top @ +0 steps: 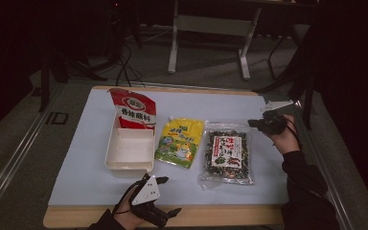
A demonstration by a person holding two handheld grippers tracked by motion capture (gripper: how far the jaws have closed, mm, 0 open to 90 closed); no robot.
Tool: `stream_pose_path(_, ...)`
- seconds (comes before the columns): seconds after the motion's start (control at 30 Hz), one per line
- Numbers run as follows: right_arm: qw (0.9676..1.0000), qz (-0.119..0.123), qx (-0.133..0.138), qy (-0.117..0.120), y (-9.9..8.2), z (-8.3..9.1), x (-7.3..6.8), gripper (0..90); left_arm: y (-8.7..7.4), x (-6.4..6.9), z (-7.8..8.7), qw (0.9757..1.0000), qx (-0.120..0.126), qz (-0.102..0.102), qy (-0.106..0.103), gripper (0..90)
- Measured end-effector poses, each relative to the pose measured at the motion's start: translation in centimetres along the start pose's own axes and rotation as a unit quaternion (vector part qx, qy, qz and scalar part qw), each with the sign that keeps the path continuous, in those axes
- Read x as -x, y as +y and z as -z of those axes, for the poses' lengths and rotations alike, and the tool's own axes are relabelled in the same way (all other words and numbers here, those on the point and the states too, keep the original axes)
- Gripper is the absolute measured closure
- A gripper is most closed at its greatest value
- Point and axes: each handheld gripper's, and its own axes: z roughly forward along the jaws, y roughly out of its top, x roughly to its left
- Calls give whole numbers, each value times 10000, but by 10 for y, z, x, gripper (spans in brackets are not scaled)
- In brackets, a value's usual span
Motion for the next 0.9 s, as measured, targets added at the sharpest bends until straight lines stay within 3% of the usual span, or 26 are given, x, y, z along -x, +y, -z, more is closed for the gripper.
stream_pose_path(0.2,9994,227,260,-40,10,20,-11,900,1,-4,4,9999,10,137,-4,23)
stream_pose_path(0.23,9994,227,260,-40,10,20,-11,900,2,-5,5,9999,27,124,33,23)
stream_pose_path(0.27,9987,202,468,46,14,29,-14,900,4,-6,6,9999,60,137,38,23)
stream_pose_path(0.37,9984,214,524,67,15,32,-15,900,6,-7,7,9998,100,135,54,24)
stream_pose_path(0.4,9968,348,704,112,22,43,-24,900,14,-7,9,9998,10,169,54,29)
stream_pose_path(0.47,9955,464,815,156,25,50,-31,900,20,-7,9,9997,-99,181,121,30)
stream_pose_path(0.67,9917,760,1012,213,36,66,-50,900,31,-13,7,9989,-146,338,302,30)
stream_pose_path(0.77,9897,863,1107,268,41,74,-58,900,33,-15,6,9988,-149,362,294,29)
stream_pose_path(0.9,9836,1179,1294,431,48,89,-79,900,39,-21,0,9986,-110,484,203,29)
